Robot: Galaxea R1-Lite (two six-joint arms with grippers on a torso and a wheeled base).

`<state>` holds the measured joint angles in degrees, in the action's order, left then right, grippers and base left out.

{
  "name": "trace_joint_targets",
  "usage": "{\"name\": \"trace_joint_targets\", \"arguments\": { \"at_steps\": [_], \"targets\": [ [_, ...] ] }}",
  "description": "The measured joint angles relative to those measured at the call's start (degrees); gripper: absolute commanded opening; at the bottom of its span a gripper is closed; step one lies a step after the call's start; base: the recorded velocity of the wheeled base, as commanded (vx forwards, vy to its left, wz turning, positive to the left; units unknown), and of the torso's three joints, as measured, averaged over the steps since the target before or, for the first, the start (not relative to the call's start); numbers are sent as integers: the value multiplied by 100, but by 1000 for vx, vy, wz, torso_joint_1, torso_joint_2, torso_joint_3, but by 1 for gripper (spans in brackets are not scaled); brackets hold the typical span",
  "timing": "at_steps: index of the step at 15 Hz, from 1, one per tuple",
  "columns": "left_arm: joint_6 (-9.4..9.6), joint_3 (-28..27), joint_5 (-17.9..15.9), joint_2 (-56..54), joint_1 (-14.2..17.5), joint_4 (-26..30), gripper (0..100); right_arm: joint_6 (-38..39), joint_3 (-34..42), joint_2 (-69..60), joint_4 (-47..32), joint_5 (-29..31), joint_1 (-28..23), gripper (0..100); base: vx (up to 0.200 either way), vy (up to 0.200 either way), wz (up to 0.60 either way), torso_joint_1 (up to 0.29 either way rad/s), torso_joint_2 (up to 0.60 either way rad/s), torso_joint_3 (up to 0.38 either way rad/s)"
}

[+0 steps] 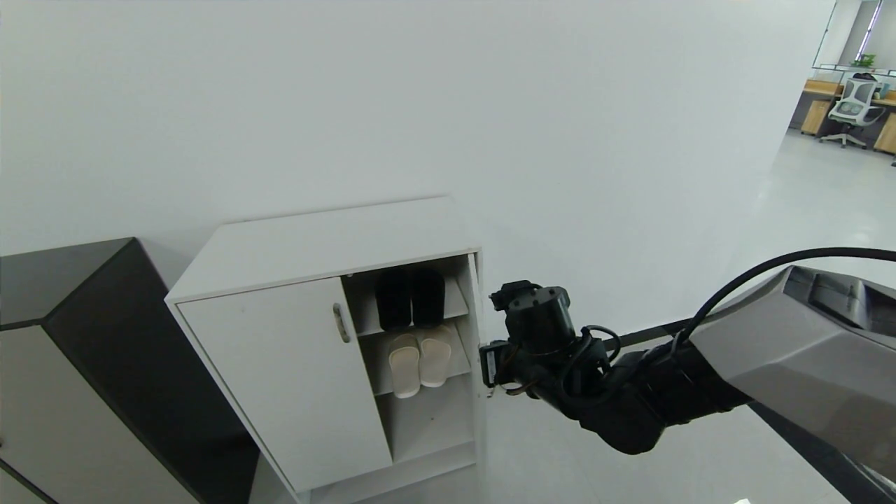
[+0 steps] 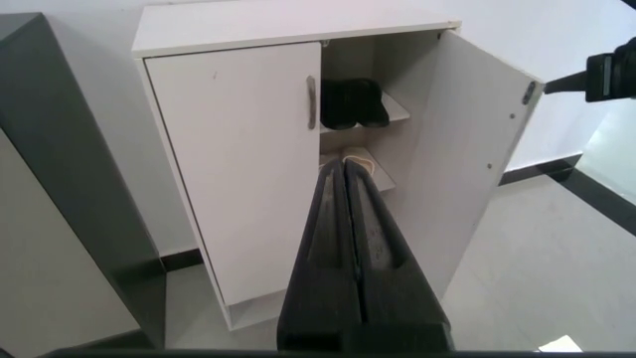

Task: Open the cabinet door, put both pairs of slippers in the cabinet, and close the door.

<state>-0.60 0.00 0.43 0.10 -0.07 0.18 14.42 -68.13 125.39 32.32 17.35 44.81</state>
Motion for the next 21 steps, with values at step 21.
{"name": "trace_joint_targets", "arguments": {
  "at_steps": [21],
  "targets": [
    [0,0,1,0,0,-5,0,-575,931,-332,877,-684,254,0,0,0,171,1,0,0]
  ]
}}
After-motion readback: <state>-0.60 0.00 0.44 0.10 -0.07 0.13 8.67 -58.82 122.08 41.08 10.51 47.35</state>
